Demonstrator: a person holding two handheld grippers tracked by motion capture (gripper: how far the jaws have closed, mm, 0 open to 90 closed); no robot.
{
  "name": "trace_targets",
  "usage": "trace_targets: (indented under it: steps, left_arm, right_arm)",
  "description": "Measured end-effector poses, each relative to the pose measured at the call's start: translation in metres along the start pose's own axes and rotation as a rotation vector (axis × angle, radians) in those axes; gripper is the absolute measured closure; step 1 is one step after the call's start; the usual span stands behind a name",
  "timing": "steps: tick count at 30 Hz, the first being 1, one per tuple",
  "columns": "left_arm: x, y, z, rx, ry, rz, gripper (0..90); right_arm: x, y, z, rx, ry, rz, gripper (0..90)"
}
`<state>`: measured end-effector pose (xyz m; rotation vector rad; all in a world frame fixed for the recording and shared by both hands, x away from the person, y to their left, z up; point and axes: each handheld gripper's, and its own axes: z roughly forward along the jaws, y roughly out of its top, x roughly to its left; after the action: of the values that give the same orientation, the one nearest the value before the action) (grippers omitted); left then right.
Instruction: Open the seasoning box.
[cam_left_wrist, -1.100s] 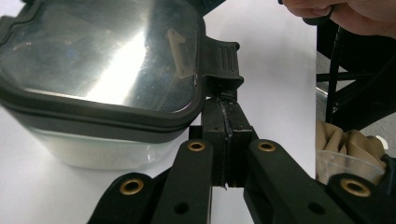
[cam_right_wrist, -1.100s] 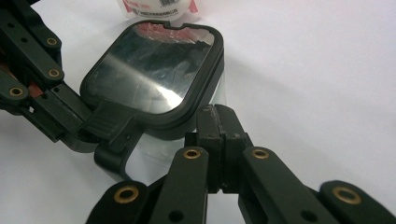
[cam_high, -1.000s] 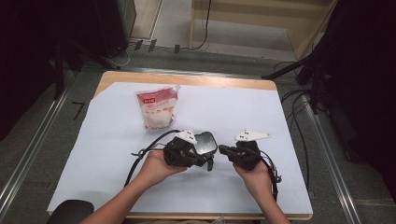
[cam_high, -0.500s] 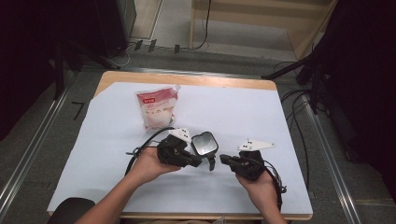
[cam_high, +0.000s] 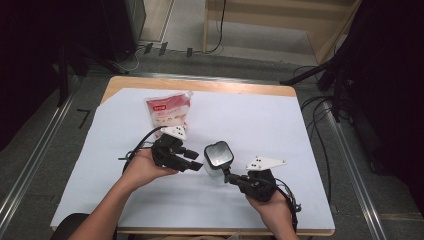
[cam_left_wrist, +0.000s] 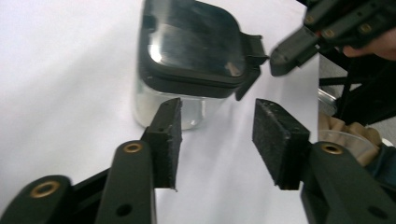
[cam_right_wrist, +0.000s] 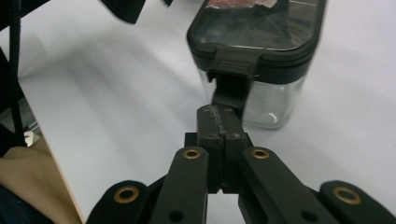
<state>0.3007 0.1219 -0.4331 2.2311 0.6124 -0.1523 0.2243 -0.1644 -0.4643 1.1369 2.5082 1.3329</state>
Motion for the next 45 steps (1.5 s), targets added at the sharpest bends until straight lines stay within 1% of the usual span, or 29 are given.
trace_targets:
  steps: [1,2,3,4,5,6,9,11,12,15,17,19,21,25,32,36,38,40,45]
  left_arm:
    - [0.002,-0.001,0.000,-0.003,0.002,0.003,50.2]
    - [0.002,-0.001,0.000,0.002,0.012,0.005,48.7]
    - [0.003,-0.002,0.001,-0.003,0.020,-0.003,47.1]
    - [0.004,-0.002,0.002,0.010,0.034,0.004,45.7]
    - [0.004,-0.002,0.003,0.013,0.040,-0.001,44.5]
    - [0.004,-0.003,0.004,0.022,0.042,0.001,44.2]
    - [0.004,-0.003,0.006,0.028,0.043,0.001,44.0]
    - [0.004,-0.003,0.007,0.028,0.042,0.009,43.9]
    - [0.004,-0.003,0.008,0.020,0.037,0.009,43.7]
    - [0.003,-0.003,0.010,0.020,0.042,0.013,43.2]
    - [0.003,-0.003,0.010,0.020,0.040,0.012,41.1]
    - [0.004,-0.003,0.010,0.012,0.034,0.006,41.2]
    - [0.004,-0.003,0.009,0.012,0.034,0.005,41.3]
    - [0.004,-0.003,0.010,0.006,0.036,-0.005,41.3]
    - [0.003,-0.003,0.011,0.009,0.035,-0.003,41.3]
    - [0.003,-0.002,0.011,0.009,0.038,0.001,41.3]
    - [0.003,-0.003,0.011,0.011,0.038,-0.004,41.3]
    - [0.003,-0.002,0.011,0.022,0.041,-0.004,41.4]
    - [0.003,-0.002,0.011,0.021,0.040,-0.007,41.6]
  right_arm:
    - [0.001,0.000,0.001,0.002,0.006,-0.005,90.0]
    - [0.002,0.000,0.003,0.004,0.011,-0.010,90.0]
    - [0.003,0.000,0.005,0.003,0.017,-0.014,90.0]
    - [0.004,0.000,0.006,0.009,0.020,-0.019,90.0]
    - [0.005,-0.001,0.008,0.014,0.022,-0.023,90.0]
    - [0.007,-0.001,0.010,0.018,0.025,-0.028,90.0]
    - [0.009,-0.001,0.015,0.031,0.030,-0.035,90.0]
    - [0.010,-0.001,0.018,0.036,0.030,-0.038,90.0]
    - [0.010,-0.001,0.019,0.036,0.030,-0.037,90.0]
    - [0.008,-0.001,0.022,0.038,0.018,-0.034,90.0]
    - [0.005,-0.001,0.022,0.038,0.021,-0.027,90.0]
    - [0.005,-0.001,0.022,0.038,0.025,-0.024,90.0]
    - [0.006,-0.001,0.022,0.037,0.017,-0.031,90.0]
    - [0.004,0.000,0.021,0.034,0.016,-0.035,90.0]
    - [0.001,0.001,0.019,0.030,0.008,-0.030,90.0]
    - [-0.002,0.001,0.017,0.031,-0.003,-0.027,90.0]
    - [-0.003,0.001,0.016,0.035,-0.009,-0.020,90.0]
    - [-0.006,0.001,0.015,0.032,-0.015,-0.013,90.0]
    - [-0.010,0.001,0.012,0.030,-0.027,-0.007,90.0]
